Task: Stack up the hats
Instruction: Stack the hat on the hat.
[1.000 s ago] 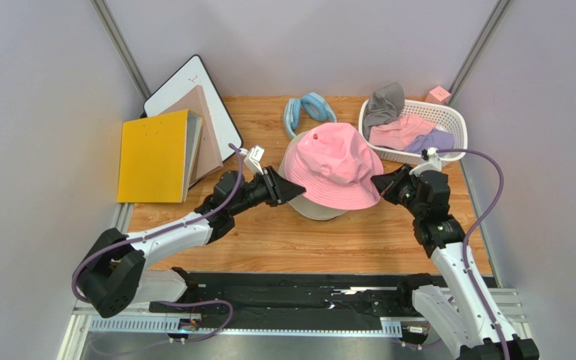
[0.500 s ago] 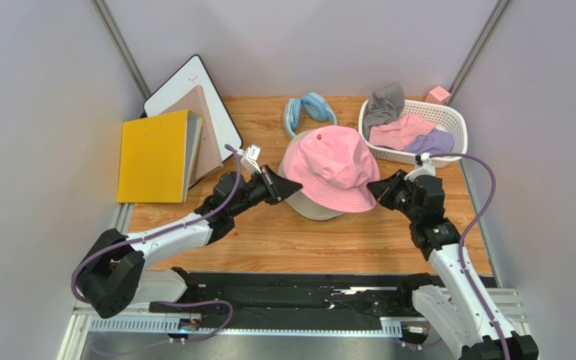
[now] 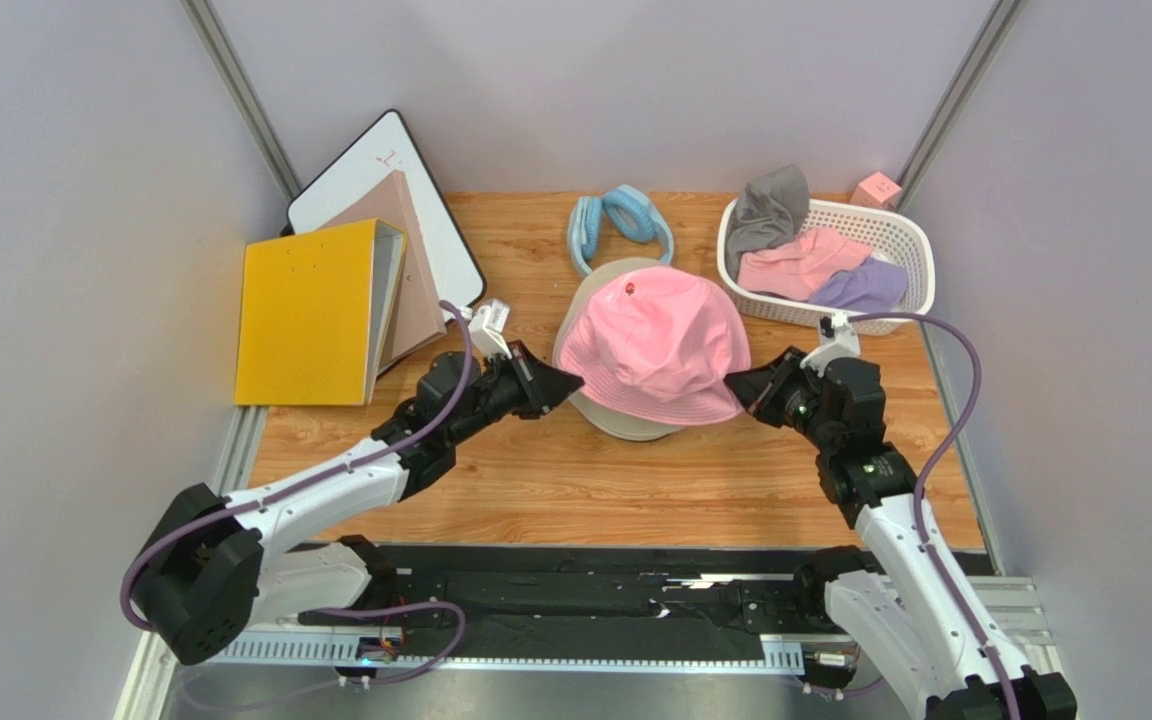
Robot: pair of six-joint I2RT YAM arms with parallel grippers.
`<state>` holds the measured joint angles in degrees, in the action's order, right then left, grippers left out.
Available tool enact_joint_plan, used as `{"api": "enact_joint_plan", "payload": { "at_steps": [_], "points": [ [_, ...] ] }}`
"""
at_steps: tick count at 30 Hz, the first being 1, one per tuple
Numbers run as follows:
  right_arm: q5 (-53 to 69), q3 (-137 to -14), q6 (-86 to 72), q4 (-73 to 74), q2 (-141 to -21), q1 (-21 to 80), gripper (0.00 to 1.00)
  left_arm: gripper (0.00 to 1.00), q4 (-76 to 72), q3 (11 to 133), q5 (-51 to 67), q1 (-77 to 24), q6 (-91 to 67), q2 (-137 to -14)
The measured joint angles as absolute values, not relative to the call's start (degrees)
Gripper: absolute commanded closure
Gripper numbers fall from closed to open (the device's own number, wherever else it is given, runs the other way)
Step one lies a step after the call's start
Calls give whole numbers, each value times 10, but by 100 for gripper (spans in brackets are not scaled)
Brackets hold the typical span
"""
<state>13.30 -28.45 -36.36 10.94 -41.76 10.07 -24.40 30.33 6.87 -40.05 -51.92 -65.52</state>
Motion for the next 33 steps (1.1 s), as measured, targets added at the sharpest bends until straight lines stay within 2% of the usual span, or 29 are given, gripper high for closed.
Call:
{"api": "enact_joint_plan", "payload": {
  "at_steps": [2, 5, 8, 14, 18, 26, 33],
  "points": [
    [137, -279, -362, 108, -417, 101, 83, 100, -234, 305, 69, -394, -505, -660],
    [138, -277, -357, 116, -412, 102, 52, 100, -216, 312, 69, -380, -484, -678],
    [136, -277, -340, 136, -403, 101, 43, 100, -199, 315, 69, -356, -461, -699],
    [153, -299, -320, 169, -386, 84, 38, 100, -175, 329, 88, -329, -433, -720],
    [193, -335, -307, 155, -398, 59, 39, 100, -160, 340, 94, -326, -419, -723],
    [343, -425, -289, 31, -538, 39, 29, 100, -131, 362, 108, -317, -392, -728],
    [430, -485, -264, -29, -629, 19, 28, 100, -102, 390, 115, -312, -360, -740]
  ]
}}
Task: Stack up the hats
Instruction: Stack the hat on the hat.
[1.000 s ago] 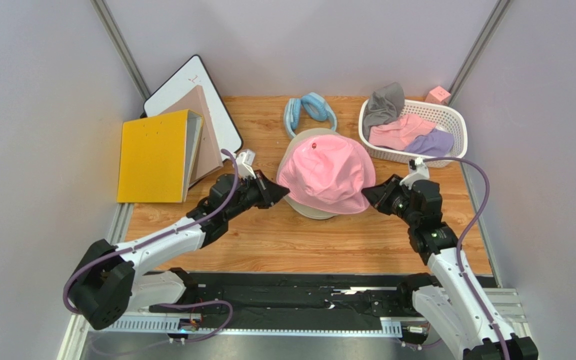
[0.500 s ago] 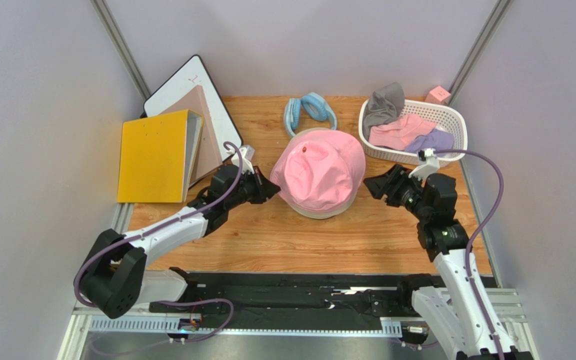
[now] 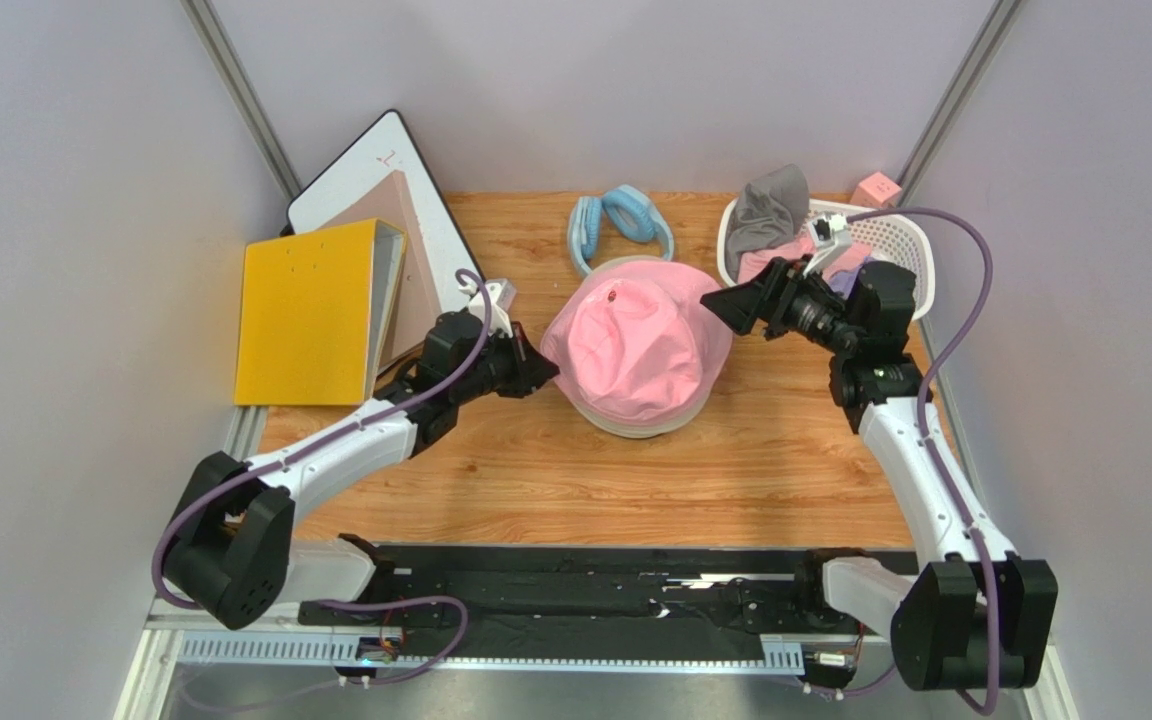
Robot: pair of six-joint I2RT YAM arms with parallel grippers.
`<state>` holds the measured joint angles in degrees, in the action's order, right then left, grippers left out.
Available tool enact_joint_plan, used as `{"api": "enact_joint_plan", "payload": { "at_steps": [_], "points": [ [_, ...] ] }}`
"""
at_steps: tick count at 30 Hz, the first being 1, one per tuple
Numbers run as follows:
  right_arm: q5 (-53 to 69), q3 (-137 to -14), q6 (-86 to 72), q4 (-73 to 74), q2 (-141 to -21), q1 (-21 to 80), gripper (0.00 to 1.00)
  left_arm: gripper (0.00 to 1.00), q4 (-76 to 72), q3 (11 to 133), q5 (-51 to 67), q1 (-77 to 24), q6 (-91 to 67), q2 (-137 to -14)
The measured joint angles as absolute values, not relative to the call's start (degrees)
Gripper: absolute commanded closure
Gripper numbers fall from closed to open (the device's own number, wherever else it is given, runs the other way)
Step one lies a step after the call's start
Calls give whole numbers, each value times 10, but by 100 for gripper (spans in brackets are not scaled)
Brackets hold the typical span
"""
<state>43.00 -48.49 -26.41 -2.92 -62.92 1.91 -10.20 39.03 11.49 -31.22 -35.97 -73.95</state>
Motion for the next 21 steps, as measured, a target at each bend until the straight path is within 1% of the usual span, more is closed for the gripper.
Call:
{"api": "enact_joint_plan", "payload": {
  "at_steps": [9, 17, 21],
  "points": [
    [492, -502, -237, -72, -696, 2, 29, 100, -72, 412, 115, -310, -327, -740],
    [498, -501, -230, -94, -709, -23, 29, 100, -57, 417, 115, -310, -311, -738],
    [523, -501, -239, -126, -725, -23, 30, 100, -55, 417, 115, -310, -307, -736]
  ]
}}
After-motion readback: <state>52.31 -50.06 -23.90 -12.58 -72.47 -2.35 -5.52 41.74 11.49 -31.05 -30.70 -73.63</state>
